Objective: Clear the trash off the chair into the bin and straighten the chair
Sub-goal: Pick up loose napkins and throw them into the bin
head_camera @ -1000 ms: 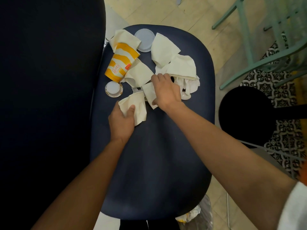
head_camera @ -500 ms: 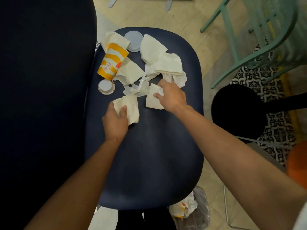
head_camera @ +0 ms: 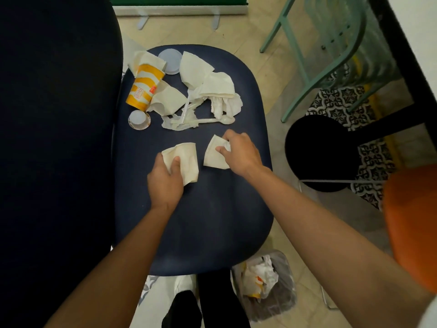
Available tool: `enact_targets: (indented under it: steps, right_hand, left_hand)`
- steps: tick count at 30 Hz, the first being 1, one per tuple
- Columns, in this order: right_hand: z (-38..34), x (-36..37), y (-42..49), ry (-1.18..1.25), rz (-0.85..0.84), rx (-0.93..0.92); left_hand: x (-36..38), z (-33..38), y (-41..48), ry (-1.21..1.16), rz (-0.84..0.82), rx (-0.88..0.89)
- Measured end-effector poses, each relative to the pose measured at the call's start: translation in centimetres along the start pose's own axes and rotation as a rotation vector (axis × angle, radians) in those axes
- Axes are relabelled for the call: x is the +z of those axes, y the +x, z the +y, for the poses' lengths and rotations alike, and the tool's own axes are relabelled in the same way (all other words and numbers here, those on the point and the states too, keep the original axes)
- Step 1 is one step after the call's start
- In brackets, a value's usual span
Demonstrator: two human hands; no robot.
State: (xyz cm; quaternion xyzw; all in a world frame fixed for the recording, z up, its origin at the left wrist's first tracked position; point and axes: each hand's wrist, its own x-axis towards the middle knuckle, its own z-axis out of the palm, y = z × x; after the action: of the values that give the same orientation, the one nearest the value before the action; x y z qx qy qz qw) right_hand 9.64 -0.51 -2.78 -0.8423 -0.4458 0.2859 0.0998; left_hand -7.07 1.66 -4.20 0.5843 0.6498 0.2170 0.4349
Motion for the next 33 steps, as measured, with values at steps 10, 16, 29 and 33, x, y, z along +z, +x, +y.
enact_targets:
  steps: [10,16,29,33]
  right_hand:
    - [2.1,0.8,-7.5,0.079,0.087,0.095]
    - [3.7,1.4,-11.0,0.106,0.13,0.125]
    - [12.6,2.4,-20.6,0.231,0.344,0.241]
    - [17.1,4.4,-23.3,0.193,0.325,0.281]
  left_hand:
    - [-1.2,-1.1,-5.2,0.019,-0.087,0.091]
    - [-1.1,-1.7,-8.6,0.024,-0.123,0.125]
    - [2.3,-3.8,-18.3,-0.008,-0.168,0.083]
    - [4.2,-5.1,-21.7,-0.002,-0.253,0.1]
